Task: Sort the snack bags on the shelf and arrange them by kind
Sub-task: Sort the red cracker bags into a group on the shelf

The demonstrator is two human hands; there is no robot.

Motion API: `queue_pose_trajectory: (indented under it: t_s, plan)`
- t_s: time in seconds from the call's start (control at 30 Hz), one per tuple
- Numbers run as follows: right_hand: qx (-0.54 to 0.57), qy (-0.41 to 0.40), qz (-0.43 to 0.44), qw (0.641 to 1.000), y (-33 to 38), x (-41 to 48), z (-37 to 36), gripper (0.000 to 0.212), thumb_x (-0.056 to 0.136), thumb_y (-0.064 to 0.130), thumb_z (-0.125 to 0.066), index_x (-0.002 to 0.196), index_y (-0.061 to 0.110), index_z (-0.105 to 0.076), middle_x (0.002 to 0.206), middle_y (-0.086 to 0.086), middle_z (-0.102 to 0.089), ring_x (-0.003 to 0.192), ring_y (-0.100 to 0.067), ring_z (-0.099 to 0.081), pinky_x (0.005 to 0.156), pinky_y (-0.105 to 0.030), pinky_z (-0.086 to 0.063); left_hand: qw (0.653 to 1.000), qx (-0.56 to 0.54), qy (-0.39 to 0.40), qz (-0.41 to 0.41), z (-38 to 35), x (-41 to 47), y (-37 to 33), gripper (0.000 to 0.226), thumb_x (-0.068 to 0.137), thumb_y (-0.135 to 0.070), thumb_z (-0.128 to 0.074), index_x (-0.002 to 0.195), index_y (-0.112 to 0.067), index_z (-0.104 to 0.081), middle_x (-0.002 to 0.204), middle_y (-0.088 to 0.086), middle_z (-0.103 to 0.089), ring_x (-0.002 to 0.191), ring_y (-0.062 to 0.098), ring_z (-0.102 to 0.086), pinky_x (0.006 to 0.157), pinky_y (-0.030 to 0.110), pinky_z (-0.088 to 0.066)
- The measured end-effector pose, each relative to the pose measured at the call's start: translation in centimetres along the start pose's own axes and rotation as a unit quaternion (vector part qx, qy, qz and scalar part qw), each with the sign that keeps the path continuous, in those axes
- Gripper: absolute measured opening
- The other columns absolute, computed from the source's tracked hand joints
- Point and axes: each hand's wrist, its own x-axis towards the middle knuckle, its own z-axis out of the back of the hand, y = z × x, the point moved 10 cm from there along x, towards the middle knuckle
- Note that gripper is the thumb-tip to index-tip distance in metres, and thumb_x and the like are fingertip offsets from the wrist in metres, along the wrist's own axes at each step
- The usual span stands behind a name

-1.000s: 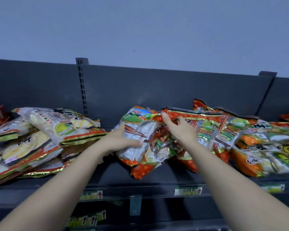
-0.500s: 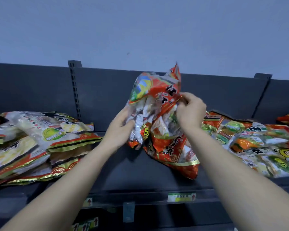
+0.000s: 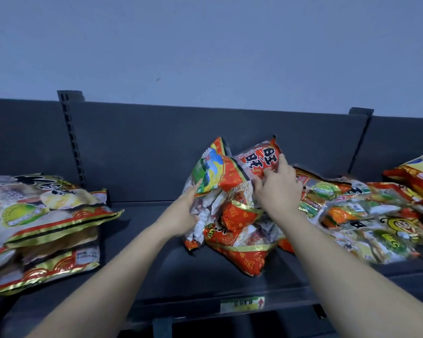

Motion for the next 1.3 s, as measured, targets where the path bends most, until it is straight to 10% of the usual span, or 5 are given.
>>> queue_pose_trajectory:
  t_s: [0.23, 0.57, 0.67, 0.9, 1.3]
  plan:
    - [0.010, -0.024, 0.013, 1.000, -0.1, 0.6, -0.1, 0.050, 0.098, 0.053, -0.034, 0.121, 0.022, -0.066, 0.156, -0.005, -0.031, 0.138, -0.027, -0.033, 0.105, -0.048, -0.030, 1.000, -0.002, -0.001, 0.009, -2.5, -0.7, 1.4, 0.089, 0.092, -0.013, -0.058, 0.153, -0.040, 0.002, 0.161, -0.015, 0.008, 0.140, 0.015, -0.033, 0.080, 0.013, -0.040]
    - [0.026, -0.057, 0.037, 0.997, -3.4, 1.0, 0.0, 0.048, 0.094, 0.054, -0.046, 0.125, 0.021, -0.062, 0.159, -0.014, -0.020, 0.143, -0.030, -0.028, 0.109, -0.050, -0.031, 0.999, -0.027, -0.024, -0.003, -5.1, 1.7, 0.3, 0.096, 0.088, -0.016, -0.058, 0.143, -0.059, 0.007, 0.161, -0.014, -0.002, 0.138, 0.031, -0.037, 0.093, 0.043, -0.050]
    - [-0.004, -0.139, 0.090, 0.986, -2.6, -0.3, 1.0, 0.042, 0.092, 0.048, -0.046, 0.111, 0.020, -0.070, 0.148, -0.011, -0.045, 0.141, -0.028, -0.035, 0.110, -0.053, -0.026, 0.999, -0.031, -0.025, -0.009, -5.1, 2.0, 1.1, 0.092, 0.088, -0.017, -0.062, 0.150, -0.048, -0.001, 0.160, -0.018, 0.002, 0.145, 0.019, -0.023, 0.101, 0.038, -0.044]
    - [-0.060, -0.039, 0.083, 0.994, -2.1, 0.2, -0.2, 0.048, 0.099, 0.048, -0.030, 0.110, 0.027, -0.071, 0.131, 0.006, -0.060, 0.144, -0.021, -0.025, 0.116, -0.052, -0.008, 0.999, -0.037, 0.006, -0.008, -5.0, 1.2, 1.7, 0.095, 0.087, -0.007, -0.066, 0.154, -0.036, -0.005, 0.161, -0.012, -0.004, 0.139, 0.009, -0.026, 0.093, 0.019, -0.033]
    - [0.278, -0.053, 0.142, 0.949, 2.5, -0.4, 3.0, 0.072, 0.093, 0.067, -0.016, 0.104, 0.020, -0.070, 0.108, 0.003, -0.069, 0.132, -0.029, -0.045, 0.115, -0.050, -0.023, 0.998, -0.054, 0.002, 0.038, -2.0, 0.0, 1.3, 0.112, 0.064, -0.026, -0.089, 0.151, -0.036, -0.019, 0.139, -0.008, -0.046, 0.123, 0.014, -0.049, 0.102, 0.035, -0.042]
